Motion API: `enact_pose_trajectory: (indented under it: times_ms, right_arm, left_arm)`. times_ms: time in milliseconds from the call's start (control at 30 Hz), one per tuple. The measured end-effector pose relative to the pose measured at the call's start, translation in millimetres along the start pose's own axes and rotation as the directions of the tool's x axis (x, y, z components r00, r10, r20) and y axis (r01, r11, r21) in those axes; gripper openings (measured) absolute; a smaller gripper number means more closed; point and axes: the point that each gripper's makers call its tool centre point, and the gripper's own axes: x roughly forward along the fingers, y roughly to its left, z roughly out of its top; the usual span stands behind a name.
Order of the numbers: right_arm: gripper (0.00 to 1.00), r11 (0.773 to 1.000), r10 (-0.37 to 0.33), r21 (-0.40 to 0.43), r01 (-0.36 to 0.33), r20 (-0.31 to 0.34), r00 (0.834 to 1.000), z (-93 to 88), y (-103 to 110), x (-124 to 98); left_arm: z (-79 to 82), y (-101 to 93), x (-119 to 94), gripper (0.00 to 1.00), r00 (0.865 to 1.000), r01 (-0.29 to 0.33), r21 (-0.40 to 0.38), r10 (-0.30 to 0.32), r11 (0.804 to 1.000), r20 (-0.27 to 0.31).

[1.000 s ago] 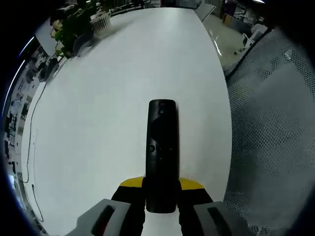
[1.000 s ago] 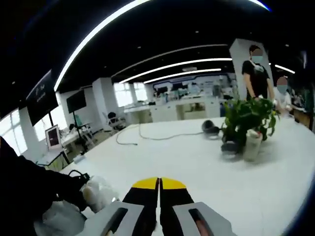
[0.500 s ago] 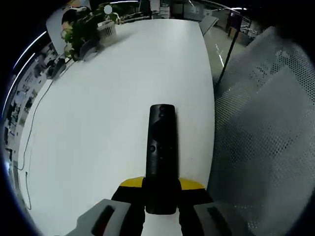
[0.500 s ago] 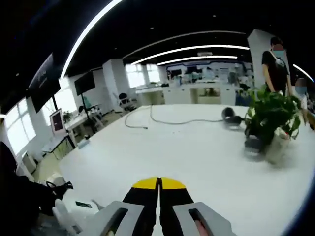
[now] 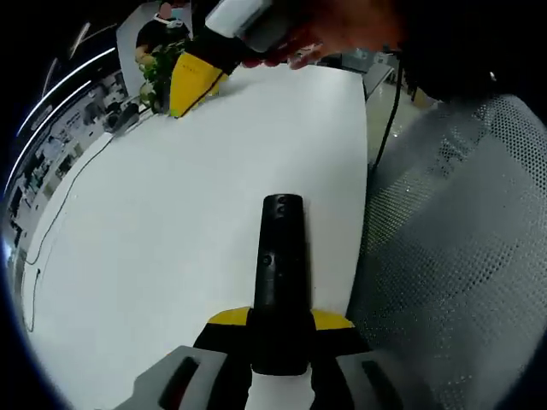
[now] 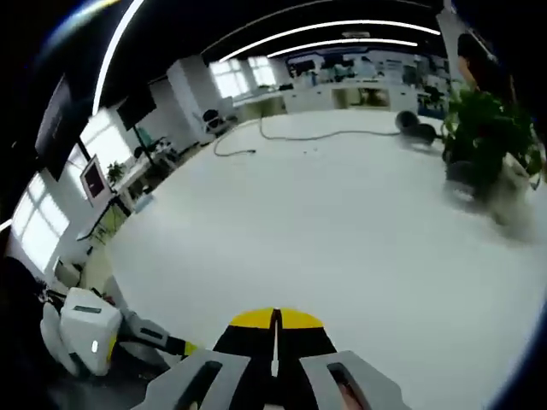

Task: Press the specified remote control buttons in sequence, fully releasing each button before pressing the next.

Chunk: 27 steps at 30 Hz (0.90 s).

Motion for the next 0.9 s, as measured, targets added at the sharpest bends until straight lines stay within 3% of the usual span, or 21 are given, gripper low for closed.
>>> enact_pose_trajectory:
  times_ms: [100,200,300,433,633,833,900]
  right_arm:
    - [0.00,1.000,0.007,0.013,-0.006,-0.089,0.996,-14.9,-1,5]
    - [0.00,0.999,0.004,0.033,0.004,-0.259,0.966,-47.6,-3,9]
    - [0.00,0.998,-0.021,0.043,0.036,-0.311,0.950,-58.7,-8,12]
    - [0.00,0.993,0.020,0.115,0.032,-0.423,0.906,-79.1,-5,10]
    - [0.00,0.980,0.062,0.194,0.038,-0.483,0.873,-91.5,-1,9]
    - [0.00,0.988,0.021,0.140,0.060,-0.517,0.856,-99.5,-6,10]
    - [0.00,0.989,0.025,0.138,0.053,-0.512,0.858,-99.1,-4,10]
  left_arm:
    - [0.7,0.5,0,0.24,1.000,0.001,-0.001,-0.001,1.000,0.008]
    - [1.1,1.7,1,0.24,1.000,0.009,-0.001,-0.009,1.000,0.022]
    - [2.0,1.3,1,0.25,0.999,0.015,0.000,-0.015,1.000,0.029]
    - [3.3,1.6,2,0.25,0.999,0.021,0.004,-0.021,1.000,0.033]
    - [3.4,1.5,2,0.25,0.999,0.027,0.008,-0.027,1.000,0.037]
    - [3.4,0.7,2,0.25,0.999,0.023,0.033,-0.025,0.999,0.034]
    - [3.5,0.5,2,0.25,0.999,0.025,0.033,-0.026,0.999,0.035]
